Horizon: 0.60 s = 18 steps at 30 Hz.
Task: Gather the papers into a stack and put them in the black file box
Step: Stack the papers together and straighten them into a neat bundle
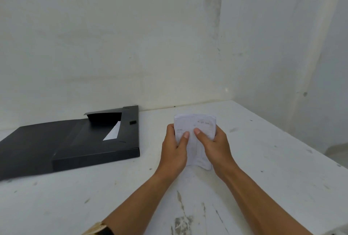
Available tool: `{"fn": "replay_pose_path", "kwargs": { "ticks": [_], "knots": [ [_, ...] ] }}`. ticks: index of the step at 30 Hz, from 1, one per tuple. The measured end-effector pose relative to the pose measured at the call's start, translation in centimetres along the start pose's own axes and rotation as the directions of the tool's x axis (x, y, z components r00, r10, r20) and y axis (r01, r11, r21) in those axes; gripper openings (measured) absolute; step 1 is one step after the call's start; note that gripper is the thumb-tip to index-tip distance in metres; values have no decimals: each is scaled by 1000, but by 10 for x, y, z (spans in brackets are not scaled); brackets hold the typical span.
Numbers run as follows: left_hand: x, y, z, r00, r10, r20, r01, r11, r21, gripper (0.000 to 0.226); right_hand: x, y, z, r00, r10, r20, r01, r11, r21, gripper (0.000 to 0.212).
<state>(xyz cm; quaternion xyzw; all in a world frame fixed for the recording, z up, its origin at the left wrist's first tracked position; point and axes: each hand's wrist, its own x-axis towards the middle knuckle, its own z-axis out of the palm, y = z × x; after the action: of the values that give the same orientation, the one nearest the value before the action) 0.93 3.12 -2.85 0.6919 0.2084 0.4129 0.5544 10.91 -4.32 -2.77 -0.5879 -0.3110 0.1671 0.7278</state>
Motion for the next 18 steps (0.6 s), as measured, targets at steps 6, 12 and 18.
{"fn": "replay_pose_path", "kwargs": {
  "ticks": [6, 12, 18],
  "knots": [
    [-9, -13, -10, 1000, -17, -4, 17, 997, 80, 17, -5, 8, -1, 997, 26, 77, -20, 997, -75, 22],
    [0, 6, -23, 983, 62, -172, -36, 988, 149, 8, 1, -10, 18, 993, -40, 107, 50, 995, -86, 26],
    [22, 54, -92, 961, 15, -276, 39, 981, 190, 13, 23, -36, 86, 973, -99, 211, 114, 991, -63, 18]
  ]
}}
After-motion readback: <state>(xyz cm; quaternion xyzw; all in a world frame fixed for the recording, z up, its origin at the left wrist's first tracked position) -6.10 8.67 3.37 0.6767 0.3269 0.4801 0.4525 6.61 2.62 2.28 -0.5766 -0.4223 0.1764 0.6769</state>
